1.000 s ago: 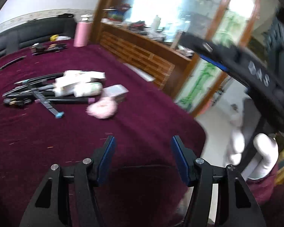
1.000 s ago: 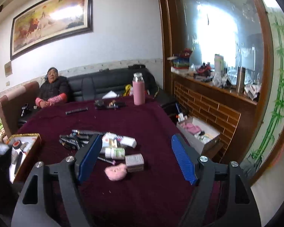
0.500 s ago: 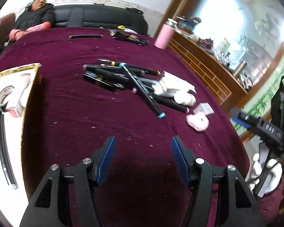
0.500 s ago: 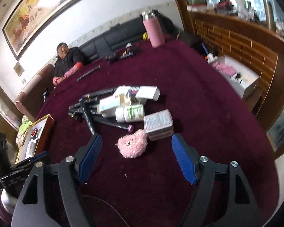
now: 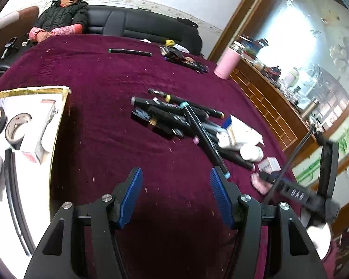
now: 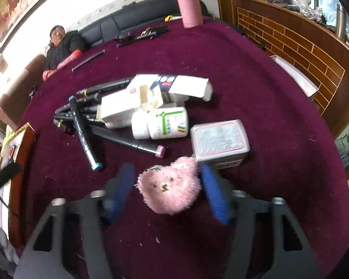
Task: Organize objects
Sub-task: 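Move the right tool to the pink teddy while left approaches the markers, then grasp the pink teddy with the right tool while left grasps a black marker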
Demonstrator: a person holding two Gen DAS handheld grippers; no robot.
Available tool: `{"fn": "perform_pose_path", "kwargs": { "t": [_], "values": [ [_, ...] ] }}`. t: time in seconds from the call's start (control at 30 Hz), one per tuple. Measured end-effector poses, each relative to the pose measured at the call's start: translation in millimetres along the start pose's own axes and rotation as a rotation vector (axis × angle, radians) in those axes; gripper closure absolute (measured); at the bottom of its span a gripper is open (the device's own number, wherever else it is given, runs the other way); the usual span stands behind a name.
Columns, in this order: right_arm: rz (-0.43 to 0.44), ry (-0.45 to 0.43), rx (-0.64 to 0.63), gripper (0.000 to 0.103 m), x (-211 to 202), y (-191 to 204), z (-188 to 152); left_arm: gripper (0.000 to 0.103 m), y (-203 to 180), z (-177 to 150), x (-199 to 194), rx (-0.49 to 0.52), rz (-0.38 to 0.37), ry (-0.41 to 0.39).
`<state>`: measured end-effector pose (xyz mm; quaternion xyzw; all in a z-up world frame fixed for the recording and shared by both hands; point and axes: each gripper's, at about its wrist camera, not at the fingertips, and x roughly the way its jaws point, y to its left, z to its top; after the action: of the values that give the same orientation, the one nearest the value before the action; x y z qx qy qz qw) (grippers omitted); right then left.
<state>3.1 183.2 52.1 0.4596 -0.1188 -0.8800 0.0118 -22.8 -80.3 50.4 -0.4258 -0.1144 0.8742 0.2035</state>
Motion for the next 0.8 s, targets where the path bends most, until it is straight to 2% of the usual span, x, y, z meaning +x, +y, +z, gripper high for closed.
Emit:
{"fn": "perform_pose_path", "kwargs": {
  "t": [0.07, 0.17, 0.27, 0.47, 0.6, 0.77, 0.8],
  "values": [
    [-0.001, -0.001, 0.003, 0.073, 3.8, -1.1, -0.2, 0.049, -0.2, 7.2, 6.5, 0.008, 0.021, -0.001],
    [0.028, -0.018, 0.006, 0.083, -4.2, -7.6, -0.7, 0.049, -3.7, 15.4, 18.7, 0.018, 0.021, 0.011],
    [0.059, -0.025, 0.009, 0.086, -17.8, -16.8, -6.6, 0.049, -9.6, 24.0, 37.6, 0.021, 0.018, 0.038],
    [0.127, -0.025, 0.019, 0.086, -39.4, -37.6, -24.8, 0.049, -31.2, 34.6, 85.5, 0.028, 0.067, 0.106],
    [0.176, -0.025, 0.041, 0.086, -41.7, -44.7, -25.8, 0.049, -45.5, 39.7, 109.3, 0.023, 0.112, 0.12],
    [0.195, -0.015, 0.022, 0.086, -36.1, -40.9, -26.9, 0.05, -65.0, 41.2, 134.0, 0.104, 0.169, 0.146],
    [0.199, -0.011, 0.017, 0.086, -34.7, -39.4, -26.8, 0.053, -68.5, 40.1, 137.1, 0.124, 0.185, 0.148]
  ]
}}
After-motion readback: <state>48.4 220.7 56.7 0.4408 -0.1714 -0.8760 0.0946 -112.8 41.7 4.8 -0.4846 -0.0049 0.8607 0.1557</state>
